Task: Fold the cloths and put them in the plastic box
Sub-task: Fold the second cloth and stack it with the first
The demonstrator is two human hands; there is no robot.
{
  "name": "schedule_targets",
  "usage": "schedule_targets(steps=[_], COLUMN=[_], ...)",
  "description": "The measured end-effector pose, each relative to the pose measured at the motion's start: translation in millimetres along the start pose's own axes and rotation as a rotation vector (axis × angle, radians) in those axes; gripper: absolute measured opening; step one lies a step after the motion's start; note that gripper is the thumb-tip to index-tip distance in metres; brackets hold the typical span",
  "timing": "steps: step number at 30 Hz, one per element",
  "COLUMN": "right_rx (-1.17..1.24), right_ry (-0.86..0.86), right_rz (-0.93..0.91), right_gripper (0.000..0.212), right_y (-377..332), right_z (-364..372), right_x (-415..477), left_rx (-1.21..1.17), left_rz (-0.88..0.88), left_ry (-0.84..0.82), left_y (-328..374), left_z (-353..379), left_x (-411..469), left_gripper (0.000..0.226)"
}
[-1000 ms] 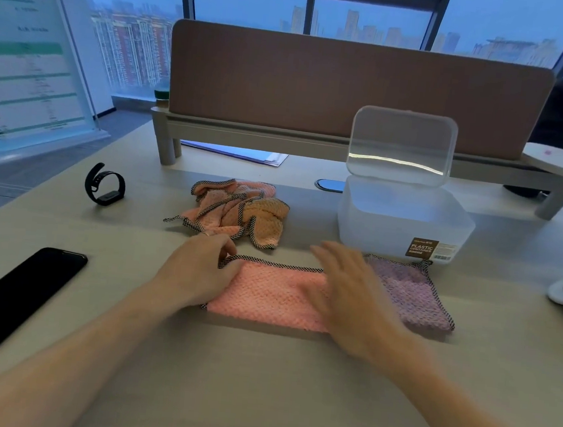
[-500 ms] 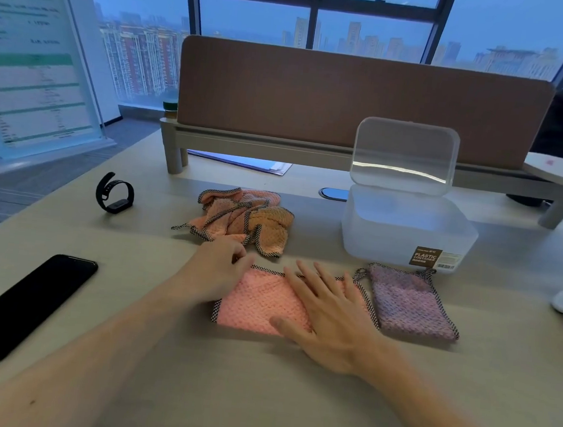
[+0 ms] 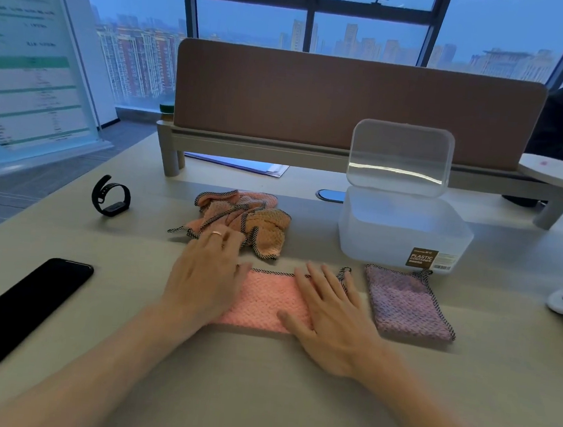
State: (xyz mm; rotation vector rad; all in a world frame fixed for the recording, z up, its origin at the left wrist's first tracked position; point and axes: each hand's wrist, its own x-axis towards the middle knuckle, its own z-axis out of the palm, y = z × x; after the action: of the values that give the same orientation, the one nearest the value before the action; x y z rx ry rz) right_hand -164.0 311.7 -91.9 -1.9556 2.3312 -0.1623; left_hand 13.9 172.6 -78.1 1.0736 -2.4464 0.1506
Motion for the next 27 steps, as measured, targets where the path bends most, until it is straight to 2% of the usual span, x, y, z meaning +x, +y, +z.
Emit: schedule_targets(steps=[1,3,5,6,9,12,16,18,23,27], right_rx=[0.009,0.020,0.014,0.010,0.005,0.012,0.013,0.011,-0.001,0.026], right_ry=[0.019,0.022,0.007,0.001,-0.026,-0.039,0.041,0.018,0.012,0.016], right_rz=[-0.010,-0.022,-0.012,-0.008,-0.011,-0.007,-0.064,-0.075,-0.062,-0.069], right_gripper=[0.095,0.097,0.099,0.099,0.101,0.099,0.096,0.092,0.089,0.090], right_y=[-1.1,-2.2,-0.4,1.3,5.0,4.7,-4.8,-10.1,-11.3,-11.2], right_z=[0.3,4.2,8.6,9.2,4.9,-3.1,-4.3,2.0,8.5,7.6], right_x=[0.1,1.5,3.4,4.6,2.2,-5.1,-7.2,-6.1,-5.5,-5.7], left_rx=[-0.014,-0.035,-0.039,-0.041,-0.042,-0.111,-0.278,-0.237,-0.362,-0.751], left_rz=[0.092,0.235,0.203,0.173,0.133,0.014,-0.130,-0.143,-0.289,-0.454], left_ry=[-0.015,-0.196,-0.446,-0.517,-0.604,-0.624,-0.429,-0.474,-0.706,-0.742], left_y=[6.8,17.0,17.5,13.2,-3.4,-22.3,-37.7,-32.7,-18.9,-9.3], left_z=[-1.0,4.3,8.8,8.6,1.3,-9.7,-17.7,-20.4,-32.4,-50.0], left_x=[-3.9,-14.4,-22.7,-22.7,-19.3,-18.6,-0.1,13.4,35.0,52.2], left_gripper=[0.048,0.065,0.080,0.088,0.097,0.087,0.045,0.028,0.022,0.031])
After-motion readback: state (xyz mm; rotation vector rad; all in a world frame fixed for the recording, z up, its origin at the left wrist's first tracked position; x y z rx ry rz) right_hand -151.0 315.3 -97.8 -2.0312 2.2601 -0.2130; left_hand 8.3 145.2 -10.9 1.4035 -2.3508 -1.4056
